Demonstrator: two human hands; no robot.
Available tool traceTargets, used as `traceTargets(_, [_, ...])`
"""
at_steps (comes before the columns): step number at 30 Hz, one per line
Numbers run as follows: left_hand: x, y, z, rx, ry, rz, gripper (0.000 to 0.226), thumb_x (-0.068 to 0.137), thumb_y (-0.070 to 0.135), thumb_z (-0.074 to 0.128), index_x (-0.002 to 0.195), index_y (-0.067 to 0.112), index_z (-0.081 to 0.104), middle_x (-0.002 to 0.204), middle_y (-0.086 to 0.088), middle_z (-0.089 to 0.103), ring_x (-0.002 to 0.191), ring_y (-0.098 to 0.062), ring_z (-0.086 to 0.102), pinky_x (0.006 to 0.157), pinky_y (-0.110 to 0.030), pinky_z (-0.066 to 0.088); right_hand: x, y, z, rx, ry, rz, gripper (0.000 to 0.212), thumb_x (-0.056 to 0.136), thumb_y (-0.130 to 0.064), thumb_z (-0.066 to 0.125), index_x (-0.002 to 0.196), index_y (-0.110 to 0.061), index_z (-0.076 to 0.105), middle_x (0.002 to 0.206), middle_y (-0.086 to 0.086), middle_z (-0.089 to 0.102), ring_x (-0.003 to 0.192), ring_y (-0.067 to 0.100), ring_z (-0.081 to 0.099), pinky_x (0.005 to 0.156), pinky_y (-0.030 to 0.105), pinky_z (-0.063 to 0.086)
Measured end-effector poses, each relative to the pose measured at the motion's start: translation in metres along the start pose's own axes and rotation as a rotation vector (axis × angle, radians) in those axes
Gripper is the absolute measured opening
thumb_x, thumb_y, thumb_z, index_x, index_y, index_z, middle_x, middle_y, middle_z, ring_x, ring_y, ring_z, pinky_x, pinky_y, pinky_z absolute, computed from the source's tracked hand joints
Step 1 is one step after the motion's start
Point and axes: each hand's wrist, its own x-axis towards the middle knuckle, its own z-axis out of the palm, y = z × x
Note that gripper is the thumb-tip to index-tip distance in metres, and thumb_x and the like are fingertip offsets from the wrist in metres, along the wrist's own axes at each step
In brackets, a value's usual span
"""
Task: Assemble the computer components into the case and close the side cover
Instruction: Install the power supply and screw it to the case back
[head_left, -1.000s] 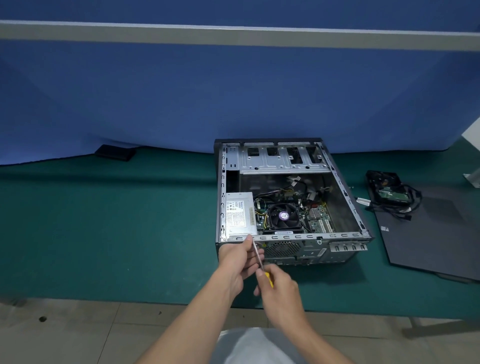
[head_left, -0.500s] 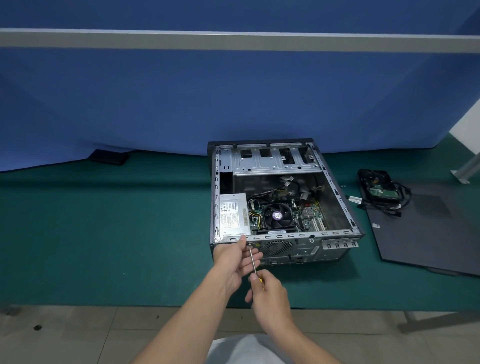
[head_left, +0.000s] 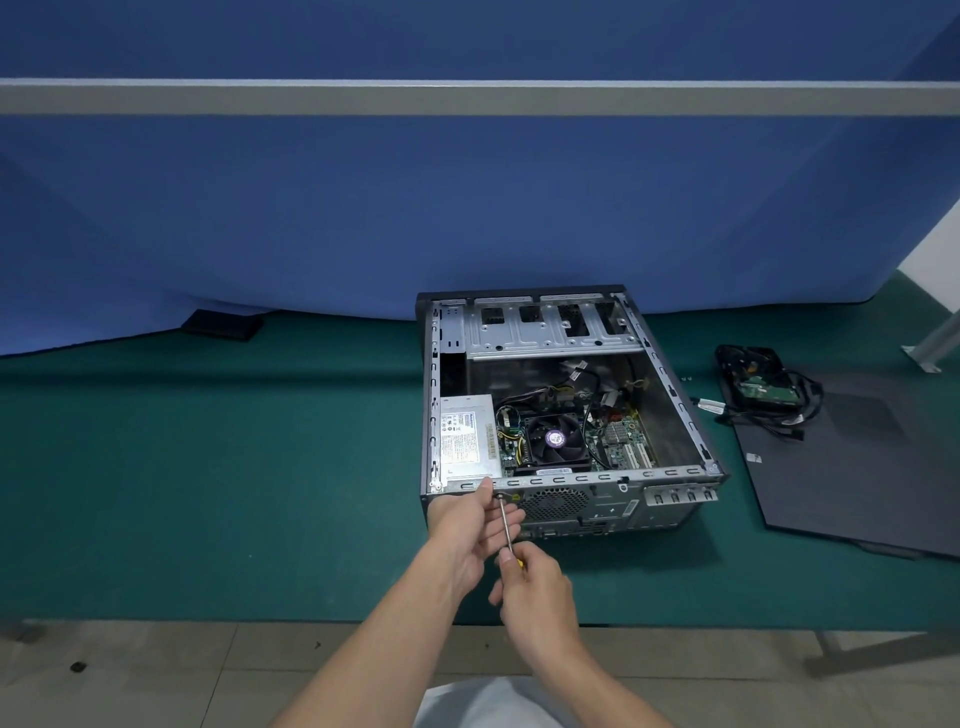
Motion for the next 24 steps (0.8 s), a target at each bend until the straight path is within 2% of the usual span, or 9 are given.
traceTargets(2, [0.001, -0.001, -0.001, 0.008, -0.004, 0.0, 0.031, 0.095, 0.017, 0.062, 0.095, -0.014, 0.062, 0.079, -0.023, 0.072, 0.074, -0.03, 0.074, 0.061, -0.035, 0.061, 0.001, -0.002, 0.001, 0.331, -0.066, 0.132, 0.027, 0.101, -0.015, 0.041, 0.078, -0.008, 0.053, 0.055, 0.004, 0.053, 0.038, 0.014, 0.036, 0.041, 0.022, 0.027])
traceTargets(4, [0.001, -0.002, -0.004, 0.047, -0.02, 0.013, 0.03, 0.094, 0.02, 0.063, 0.095, -0.011, 0.064, 0.082, -0.02, 0.073, 0.076, -0.029, 0.074, 0.064, -0.035, 0.061, 0.002, -0.001, -0.002, 0.763, -0.153, 0.263, 0.024, 0.102, -0.009, 0.038, 0.08, -0.005, 0.049, 0.054, 0.008, 0.047, 0.036, 0.011, 0.024, 0.038, 0.015, 0.016])
traceTargets(8, [-0.001, -0.007, -0.01, 0.115, -0.116, 0.004, 0.018, 0.093, 0.006, 0.061, 0.103, -0.009, 0.064, 0.088, -0.018, 0.074, 0.083, -0.028, 0.073, 0.068, -0.033, 0.059, 0.006, 0.003, -0.012, 1.23, -0.348, 0.405, 0.022, 0.099, -0.011, 0.039, 0.084, -0.002, 0.052, 0.058, 0.01, 0.043, 0.033, 0.008, 0.025, 0.03, 0.014, 0.017])
traceTargets(11, [-0.003, -0.007, -0.005, 0.083, -0.082, 0.004, 0.012, 0.092, -0.006, 0.056, 0.1, -0.013, 0.062, 0.083, -0.021, 0.073, 0.079, -0.029, 0.074, 0.056, -0.029, 0.057, 0.006, 0.002, -0.013, 1.165, -0.316, 0.431, 0.024, 0.099, -0.019, 0.046, 0.085, -0.002, 0.054, 0.059, 0.01, 0.046, 0.038, 0.011, 0.033, 0.031, 0.019, 0.025])
traceTargets(15, [-0.001, -0.008, -0.001, 0.082, -0.025, 0.023, 0.01, 0.087, -0.007, 0.063, 0.095, -0.013, 0.065, 0.079, -0.021, 0.073, 0.073, -0.028, 0.074, 0.054, -0.027, 0.058, -0.002, 0.006, -0.009, 0.524, -0.054, 0.36, 0.033, 0.092, -0.033, 0.063, 0.092, -0.001, 0.057, 0.066, 0.007, 0.057, 0.045, 0.013, 0.046, 0.038, 0.022, 0.034])
traceTargets(17, [0.0, -0.009, -0.001, 0.083, -0.006, 0.038, 0.012, 0.084, -0.006, 0.068, 0.094, -0.012, 0.066, 0.079, -0.02, 0.073, 0.073, -0.026, 0.074, 0.055, -0.026, 0.058, -0.004, 0.007, -0.007, 0.361, 0.019, 0.309, 0.028, 0.092, -0.031, 0.062, 0.085, -0.004, 0.06, 0.065, 0.005, 0.058, 0.045, 0.012, 0.046, 0.039, 0.022, 0.035])
traceTargets(19, [0.0, -0.01, 0.0, 0.078, -0.008, 0.041, 0.014, 0.083, -0.005, 0.07, 0.095, -0.011, 0.066, 0.08, -0.019, 0.073, 0.074, -0.026, 0.074, 0.055, -0.025, 0.057, -0.003, 0.005, -0.008, 0.459, 0.032, 0.34, 0.029, 0.097, -0.026, 0.055, 0.08, -0.003, 0.061, 0.062, 0.004, 0.054, 0.044, 0.011, 0.039, 0.038, 0.023, 0.03])
traceTargets(22, [-0.001, -0.007, -0.002, 0.024, -0.097, -0.01, 0.012, 0.09, -0.004, 0.061, 0.098, -0.013, 0.062, 0.085, -0.022, 0.073, 0.078, -0.028, 0.074, 0.058, -0.027, 0.059, -0.002, -0.001, -0.012, 0.975, -0.162, 0.548, 0.032, 0.101, -0.023, 0.047, 0.085, 0.002, 0.058, 0.057, 0.005, 0.045, 0.04, 0.009, 0.029, 0.035, 0.02, 0.019])
traceTargets(24, [-0.001, -0.004, -0.003, -0.003, -0.149, -0.041, 0.013, 0.095, -0.004, 0.054, 0.1, -0.014, 0.059, 0.088, -0.024, 0.072, 0.08, -0.03, 0.073, 0.058, -0.028, 0.059, -0.002, -0.002, -0.012, 1.123, -0.22, 0.59, 0.032, 0.1, -0.023, 0.047, 0.085, 0.003, 0.057, 0.055, 0.006, 0.044, 0.038, 0.009, 0.029, 0.033, 0.019, 0.02])
